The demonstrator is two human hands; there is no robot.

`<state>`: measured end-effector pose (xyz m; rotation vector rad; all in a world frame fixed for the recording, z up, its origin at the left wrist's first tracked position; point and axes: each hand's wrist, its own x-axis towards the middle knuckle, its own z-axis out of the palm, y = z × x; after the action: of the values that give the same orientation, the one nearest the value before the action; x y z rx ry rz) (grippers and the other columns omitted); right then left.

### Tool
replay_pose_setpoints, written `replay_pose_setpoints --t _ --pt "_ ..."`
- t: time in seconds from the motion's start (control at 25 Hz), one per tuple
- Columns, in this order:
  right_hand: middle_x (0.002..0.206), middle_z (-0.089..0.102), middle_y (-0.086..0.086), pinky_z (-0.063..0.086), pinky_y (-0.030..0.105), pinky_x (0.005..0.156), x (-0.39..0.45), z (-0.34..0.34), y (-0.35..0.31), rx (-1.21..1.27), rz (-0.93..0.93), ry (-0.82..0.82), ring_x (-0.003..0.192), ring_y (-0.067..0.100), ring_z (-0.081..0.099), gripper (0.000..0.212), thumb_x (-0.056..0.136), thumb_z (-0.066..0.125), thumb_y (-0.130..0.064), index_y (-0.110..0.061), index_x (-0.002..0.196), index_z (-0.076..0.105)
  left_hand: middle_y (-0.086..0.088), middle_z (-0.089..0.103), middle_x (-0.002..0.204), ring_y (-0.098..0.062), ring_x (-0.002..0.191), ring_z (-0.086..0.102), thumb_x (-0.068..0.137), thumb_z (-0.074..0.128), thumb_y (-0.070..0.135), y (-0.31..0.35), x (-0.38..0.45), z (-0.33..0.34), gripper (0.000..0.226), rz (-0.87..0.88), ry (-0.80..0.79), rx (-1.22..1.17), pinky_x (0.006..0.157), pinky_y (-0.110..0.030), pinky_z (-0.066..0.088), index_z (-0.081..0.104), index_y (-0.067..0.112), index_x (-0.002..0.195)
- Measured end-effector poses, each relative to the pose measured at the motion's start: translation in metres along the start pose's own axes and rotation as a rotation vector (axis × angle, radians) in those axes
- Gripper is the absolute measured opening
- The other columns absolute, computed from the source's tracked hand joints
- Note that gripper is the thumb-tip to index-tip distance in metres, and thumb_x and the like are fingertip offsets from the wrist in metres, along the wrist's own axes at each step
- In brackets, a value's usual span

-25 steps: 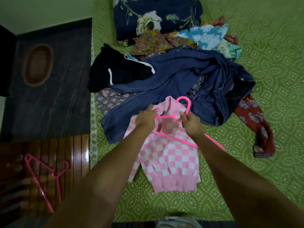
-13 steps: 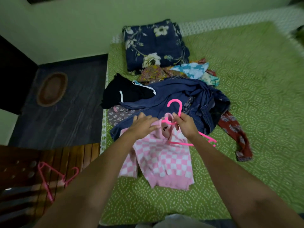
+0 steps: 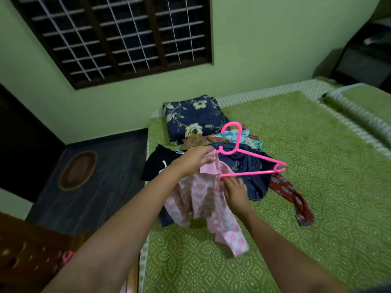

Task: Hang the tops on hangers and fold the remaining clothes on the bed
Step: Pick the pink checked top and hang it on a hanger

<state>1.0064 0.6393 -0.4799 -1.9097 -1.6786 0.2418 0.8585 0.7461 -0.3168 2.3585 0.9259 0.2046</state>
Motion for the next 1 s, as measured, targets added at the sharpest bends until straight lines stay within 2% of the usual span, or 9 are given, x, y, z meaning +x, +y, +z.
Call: replay_pose_setpoints --t 0.08,0.16,0.24,0.36,0.44,0.56,0.72,0.84,1.0 --pt "0.106 0.064 0.016 0.042 0.040 0.071 0.020 -0.021 -0.018 0.140 0.116 -0.086 0.096 0.037 0.056 0.037 0.092 0.035 -0.030 -0.011 0.108 0.063 0.006 0.051 0.084 -0.010 0.075 0.047 0.097 0.053 0.026 0.015 -0.011 -0.022 0.015 0.043 0.045 0.032 0.068 -0.031 0.033 0.057 0.012 0.102" --pt "0.091 0.065 0.017 0.043 0.039 0.062 0.034 -0.035 -0.026 0.011 0.139 -0.041 0.084 0.039 0.060 0.021 0.088 0.049 -0.021 -0.010 0.092 0.067 0.005 0.053 0.085 -0.009 0.074 0.047 0.097 0.053 0.027 0.023 -0.018 -0.044 0.015 0.077 0.087 0.086 0.066 -0.031 0.033 0.056 0.012 0.097" --pt "0.080 0.060 0.015 0.045 0.039 0.057 0.037 -0.043 -0.032 -0.218 0.148 0.094 0.074 0.037 0.058 0.006 0.075 0.062 -0.009 -0.012 0.077 0.067 0.002 0.057 0.093 -0.011 0.080 0.048 0.096 0.054 0.026 0.022 -0.026 -0.064 0.019 0.081 0.145 0.150 0.069 -0.030 0.035 0.059 0.010 0.106" --pt "0.092 0.053 0.014 0.044 0.043 0.068 0.033 -0.054 -0.024 -0.406 0.251 0.162 0.085 0.033 0.046 0.010 0.079 0.061 -0.010 -0.016 0.081 0.069 0.007 0.057 0.088 -0.006 0.074 0.049 0.096 0.054 0.023 0.005 -0.044 -0.086 0.016 0.025 0.237 0.117 0.069 -0.026 0.040 0.061 0.013 0.106" --pt "0.103 0.049 0.013 0.044 0.042 0.076 0.031 -0.068 -0.013 -0.235 0.371 0.097 0.092 0.034 0.049 0.015 0.086 0.060 -0.014 -0.019 0.093 0.073 0.009 0.059 0.089 -0.004 0.076 0.051 0.096 0.054 0.020 -0.015 -0.063 -0.088 0.015 -0.013 0.254 0.080 0.066 -0.020 0.039 0.061 0.013 0.107" --pt "0.109 0.053 0.007 0.042 0.029 0.068 0.044 -0.095 -0.007 -0.013 0.477 0.006 0.087 0.029 0.057 0.019 0.088 0.058 -0.017 -0.014 0.099 0.074 -0.006 0.062 0.099 -0.017 0.088 0.054 0.094 0.057 0.014 -0.053 -0.091 -0.073 0.021 -0.038 0.303 0.065 0.070 -0.019 0.038 0.062 0.004 0.113" --pt "0.096 0.054 -0.002 0.040 0.026 0.065 0.052 -0.122 -0.024 0.029 0.480 0.067 0.089 0.025 0.060 0.012 0.085 0.064 -0.020 -0.016 0.092 0.072 -0.006 0.057 0.091 -0.021 0.087 0.053 0.092 0.060 0.012 -0.078 -0.112 -0.056 0.023 -0.022 0.359 0.102 0.069 -0.011 0.036 0.060 0.003 0.114" --pt "0.099 0.049 -0.003 0.034 0.023 0.063 0.045 -0.139 -0.042 -0.023 0.483 0.111 0.081 0.019 0.052 0.011 0.090 0.065 -0.018 -0.014 0.089 0.075 -0.008 0.055 0.092 -0.023 0.086 0.053 0.093 0.057 0.009 -0.074 -0.111 -0.052 0.023 0.010 0.326 0.163 0.065 -0.015 0.032 0.060 0.004 0.115" --pt "0.102 0.053 -0.003 0.045 0.024 0.052 0.032 -0.165 -0.091 0.014 0.440 0.218 0.062 0.010 0.052 0.012 0.089 0.066 -0.019 -0.016 0.081 0.074 -0.014 0.054 0.100 -0.026 0.091 0.058 0.094 0.054 0.003 -0.046 -0.083 -0.047 0.026 0.079 0.354 0.204 0.071 -0.012 0.033 0.058 0.003 0.120"
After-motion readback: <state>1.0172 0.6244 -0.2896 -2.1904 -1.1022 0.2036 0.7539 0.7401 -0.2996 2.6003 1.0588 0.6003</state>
